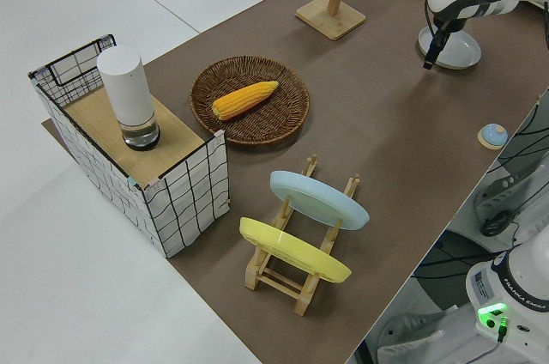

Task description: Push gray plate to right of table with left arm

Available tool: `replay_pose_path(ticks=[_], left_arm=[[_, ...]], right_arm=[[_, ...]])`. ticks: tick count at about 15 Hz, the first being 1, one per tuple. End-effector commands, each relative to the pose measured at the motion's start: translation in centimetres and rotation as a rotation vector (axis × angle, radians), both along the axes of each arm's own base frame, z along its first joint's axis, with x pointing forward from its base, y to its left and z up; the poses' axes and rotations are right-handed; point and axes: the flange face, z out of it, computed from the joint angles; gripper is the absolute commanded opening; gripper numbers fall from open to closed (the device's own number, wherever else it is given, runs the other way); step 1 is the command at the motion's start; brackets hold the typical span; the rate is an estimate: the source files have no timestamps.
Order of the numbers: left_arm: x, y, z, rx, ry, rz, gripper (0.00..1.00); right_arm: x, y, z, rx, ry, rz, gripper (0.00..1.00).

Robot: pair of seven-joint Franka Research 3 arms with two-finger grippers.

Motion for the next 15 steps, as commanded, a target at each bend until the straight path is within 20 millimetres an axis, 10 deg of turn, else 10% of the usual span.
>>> replay_pose_path(ticks=[1,8,15], left_arm=[[1.3,3.6,2.3,0.057,-0.023,-0.043,0.99],[4.3,9.8,6.0,0.093,-0.079,0.003,0.99],[6.3,10.8,8.6,0.065,-0.125,0.048,0.99]], right_arm=[[0.1,0.0,0.3,0.018,0.0,-0.002,0.996],[0.1,0.0,0.3,0.018,0.0,-0.002,0.996],[0.1,0.0,0.3,0.018,0.0,-0.002,0.996]])
